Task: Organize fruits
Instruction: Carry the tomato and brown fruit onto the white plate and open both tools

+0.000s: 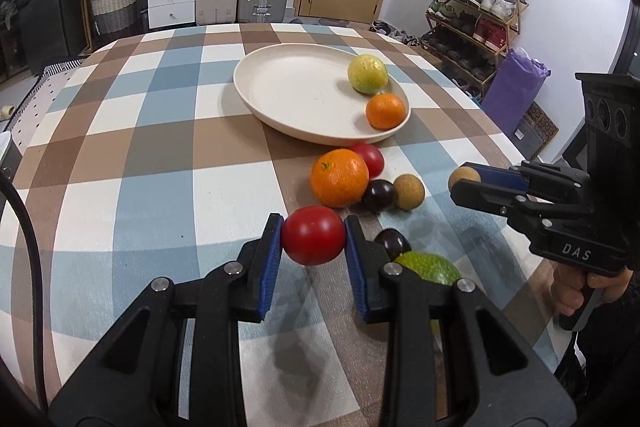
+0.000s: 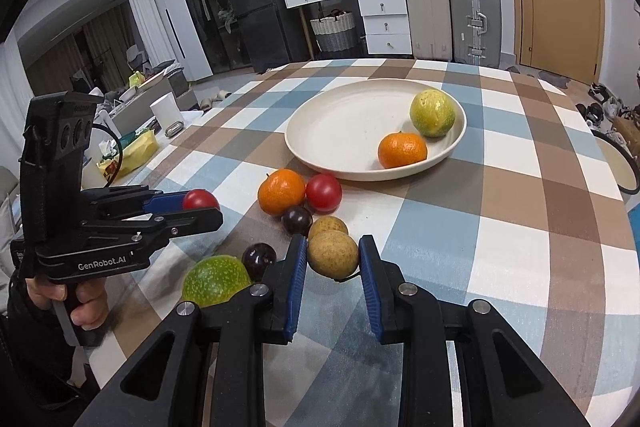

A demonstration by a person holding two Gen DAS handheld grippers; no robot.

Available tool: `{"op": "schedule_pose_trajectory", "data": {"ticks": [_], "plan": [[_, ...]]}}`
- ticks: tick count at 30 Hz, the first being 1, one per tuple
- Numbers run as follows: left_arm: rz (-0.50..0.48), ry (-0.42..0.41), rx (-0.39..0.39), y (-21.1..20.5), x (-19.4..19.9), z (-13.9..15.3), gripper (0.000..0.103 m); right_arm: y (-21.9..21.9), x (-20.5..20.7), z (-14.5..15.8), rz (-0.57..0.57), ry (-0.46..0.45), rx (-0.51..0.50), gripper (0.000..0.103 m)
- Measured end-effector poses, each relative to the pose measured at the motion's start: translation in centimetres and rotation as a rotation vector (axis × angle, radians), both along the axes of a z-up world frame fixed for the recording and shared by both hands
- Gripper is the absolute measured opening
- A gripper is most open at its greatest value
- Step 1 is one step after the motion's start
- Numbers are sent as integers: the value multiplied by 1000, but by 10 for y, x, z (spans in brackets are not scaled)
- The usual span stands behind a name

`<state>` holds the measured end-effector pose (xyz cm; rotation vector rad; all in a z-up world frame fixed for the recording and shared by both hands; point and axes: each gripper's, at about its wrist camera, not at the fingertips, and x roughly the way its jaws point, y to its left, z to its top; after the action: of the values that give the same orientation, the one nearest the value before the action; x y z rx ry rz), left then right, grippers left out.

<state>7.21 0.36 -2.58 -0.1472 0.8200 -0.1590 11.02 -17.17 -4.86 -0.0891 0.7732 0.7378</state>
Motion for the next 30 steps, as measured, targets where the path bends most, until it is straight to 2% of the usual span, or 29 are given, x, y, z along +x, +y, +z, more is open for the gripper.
{"op": "schedule_pose_trajectory", "data": {"ticks": [14,30], "plan": [[26,-41,1,7,33,14,28,11,19,14,-10,-26,23,27],[44,-50,26,0,79,17,28,24,54,20,-43,-21,38,27]]}}
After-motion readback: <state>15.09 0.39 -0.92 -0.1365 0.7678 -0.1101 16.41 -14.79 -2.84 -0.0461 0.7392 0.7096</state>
